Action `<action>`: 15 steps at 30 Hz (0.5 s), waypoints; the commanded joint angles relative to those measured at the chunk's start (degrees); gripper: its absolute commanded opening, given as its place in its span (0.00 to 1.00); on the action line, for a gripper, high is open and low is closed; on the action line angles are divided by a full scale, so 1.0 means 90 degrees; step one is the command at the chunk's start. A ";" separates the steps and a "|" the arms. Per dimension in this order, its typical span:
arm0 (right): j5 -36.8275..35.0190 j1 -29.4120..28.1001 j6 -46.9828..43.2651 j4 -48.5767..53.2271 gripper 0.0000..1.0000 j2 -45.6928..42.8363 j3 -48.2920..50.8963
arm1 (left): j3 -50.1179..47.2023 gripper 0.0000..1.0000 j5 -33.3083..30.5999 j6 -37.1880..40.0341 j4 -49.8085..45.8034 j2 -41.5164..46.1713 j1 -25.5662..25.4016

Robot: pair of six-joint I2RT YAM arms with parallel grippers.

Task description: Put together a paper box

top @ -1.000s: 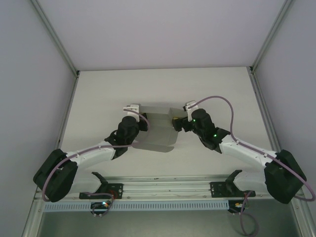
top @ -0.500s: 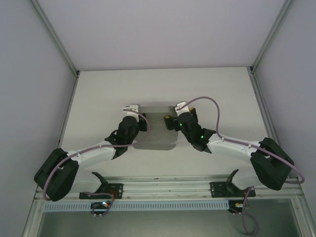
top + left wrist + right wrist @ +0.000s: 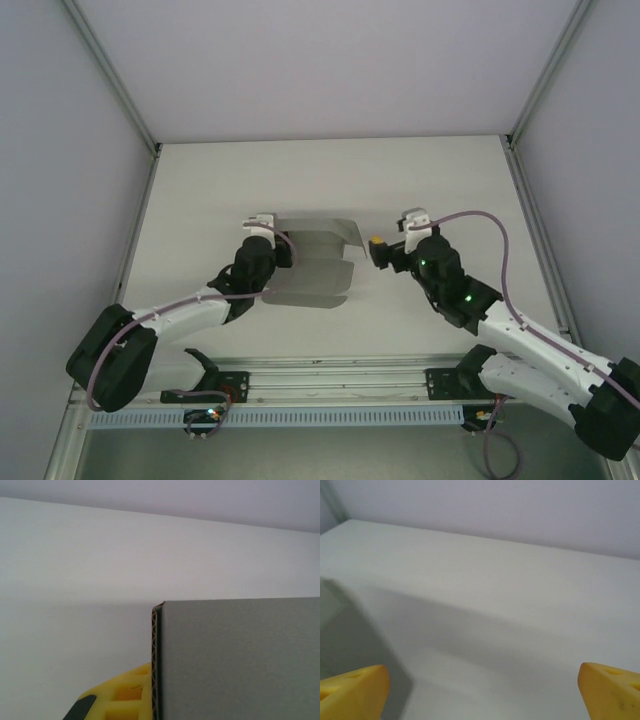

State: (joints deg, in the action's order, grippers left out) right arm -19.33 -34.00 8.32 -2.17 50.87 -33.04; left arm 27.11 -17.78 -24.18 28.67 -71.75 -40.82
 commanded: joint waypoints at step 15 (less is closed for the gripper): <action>0.3229 0.0487 -0.0513 0.0309 0.79 0.2446 -0.1414 | -0.0041 0.00 0.0144 -0.0031 -0.0047 0.0142 0.0048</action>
State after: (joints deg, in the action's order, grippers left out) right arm 2.92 -27.73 5.74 1.58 71.72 -43.75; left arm 26.63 -16.97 -24.23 28.64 -70.39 -40.77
